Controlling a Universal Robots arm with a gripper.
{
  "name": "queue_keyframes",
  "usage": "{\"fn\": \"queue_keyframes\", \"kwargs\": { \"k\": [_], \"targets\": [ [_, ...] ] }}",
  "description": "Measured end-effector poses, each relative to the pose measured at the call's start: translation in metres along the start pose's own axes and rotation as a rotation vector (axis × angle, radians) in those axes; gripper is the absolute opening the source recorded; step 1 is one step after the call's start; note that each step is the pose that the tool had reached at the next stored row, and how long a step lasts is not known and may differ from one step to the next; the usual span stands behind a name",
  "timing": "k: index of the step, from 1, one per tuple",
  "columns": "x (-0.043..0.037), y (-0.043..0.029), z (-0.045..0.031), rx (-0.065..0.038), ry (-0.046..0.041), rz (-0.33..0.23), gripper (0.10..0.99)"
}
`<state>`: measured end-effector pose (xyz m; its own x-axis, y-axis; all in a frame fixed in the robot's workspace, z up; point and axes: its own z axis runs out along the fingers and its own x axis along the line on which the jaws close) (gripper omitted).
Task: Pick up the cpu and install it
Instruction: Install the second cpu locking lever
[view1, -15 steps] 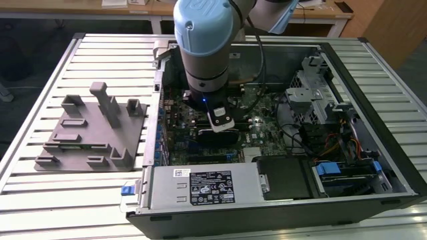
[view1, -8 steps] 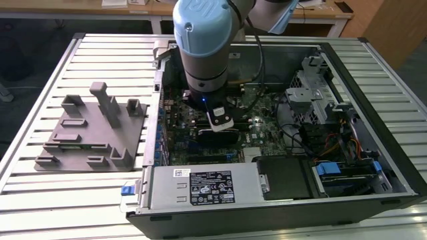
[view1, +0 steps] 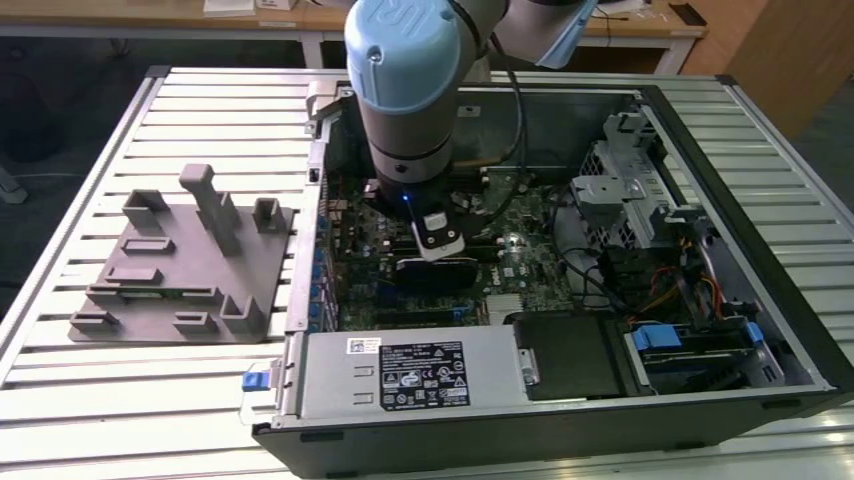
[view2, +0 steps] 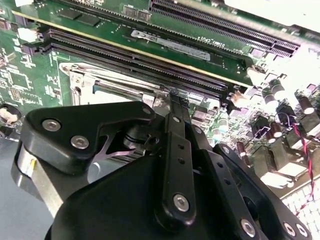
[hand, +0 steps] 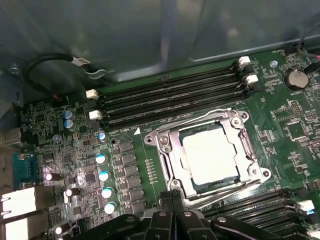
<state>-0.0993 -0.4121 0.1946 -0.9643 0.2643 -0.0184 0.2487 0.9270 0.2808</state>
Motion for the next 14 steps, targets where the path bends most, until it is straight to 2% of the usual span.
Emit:
{"fn": "queue_keyframes", "kwargs": {
  "k": [8, 10, 14],
  "targets": [
    [0.0006, 0.0006, 0.001, 0.001, -0.0002, 0.0, 0.106],
    [0.0005, 0.0015, -0.0019, 0.0, -0.0003, 0.0, 0.106],
    [0.0003, 0.0049, -0.0136, 0.001, -0.0004, 0.0, 0.106]
  ]
}}
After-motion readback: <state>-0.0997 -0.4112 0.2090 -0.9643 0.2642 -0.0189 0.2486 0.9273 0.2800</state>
